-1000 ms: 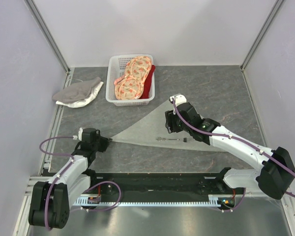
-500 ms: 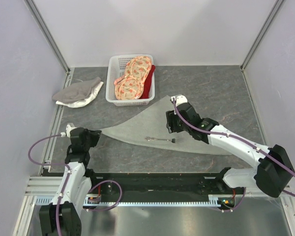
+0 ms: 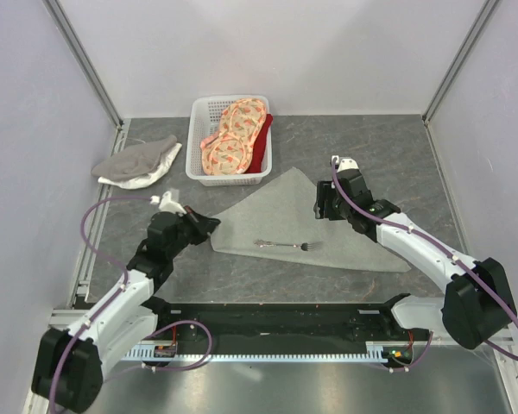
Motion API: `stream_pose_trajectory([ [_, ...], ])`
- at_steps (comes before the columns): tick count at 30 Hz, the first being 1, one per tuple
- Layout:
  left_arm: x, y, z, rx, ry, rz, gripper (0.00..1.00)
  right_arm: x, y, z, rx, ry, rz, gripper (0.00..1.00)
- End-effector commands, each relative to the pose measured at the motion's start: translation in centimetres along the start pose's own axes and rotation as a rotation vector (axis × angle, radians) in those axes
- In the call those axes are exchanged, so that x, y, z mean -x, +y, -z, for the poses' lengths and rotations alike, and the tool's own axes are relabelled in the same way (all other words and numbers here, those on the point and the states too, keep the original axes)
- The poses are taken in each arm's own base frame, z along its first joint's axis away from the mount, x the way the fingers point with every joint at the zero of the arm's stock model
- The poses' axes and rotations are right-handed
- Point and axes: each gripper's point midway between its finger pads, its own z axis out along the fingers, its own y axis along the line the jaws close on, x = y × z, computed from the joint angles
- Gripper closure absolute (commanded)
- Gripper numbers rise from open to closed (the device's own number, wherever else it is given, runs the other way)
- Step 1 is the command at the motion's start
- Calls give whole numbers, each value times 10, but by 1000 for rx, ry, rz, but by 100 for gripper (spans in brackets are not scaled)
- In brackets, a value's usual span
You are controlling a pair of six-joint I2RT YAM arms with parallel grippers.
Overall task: Fold the napkin, place the utensils inside, and roll it up
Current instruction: Fold the napkin
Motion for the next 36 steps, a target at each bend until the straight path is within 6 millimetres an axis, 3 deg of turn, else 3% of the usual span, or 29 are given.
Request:
stream_pose_trajectory([
  [1, -3, -45, -19, -83, -10, -167, 98, 19, 1, 11, 40, -68, -46, 35],
  [2, -11, -61, -22, -123, 16, -187, 98, 21, 0, 13, 41, -74, -50, 35],
  [4, -27, -65, -35, -127, 67, -217, 98, 21, 1, 15, 46, -75, -58, 35],
  [5, -35, -81, -38, -168, 91, -243, 98, 21, 1, 16, 47, -77, -61, 35],
  [8, -57, -106, -49, -219, 146, -320, 98, 21, 0, 19, 49, -83, -74, 34],
  [10, -62, -121, -55, -246, 155, -354, 98, 21, 0, 20, 51, -86, -81, 35],
  [16, -103, -152, -69, -325, 245, -450, 98, 20, 0, 23, 53, -90, -88, 34],
  [24, -156, -167, -74, -395, 362, -520, 98, 22, -1, 25, 51, -95, -94, 34],
  [36, -198, -184, -77, -449, 437, -574, 98, 24, 0, 25, 55, -100, -94, 34],
])
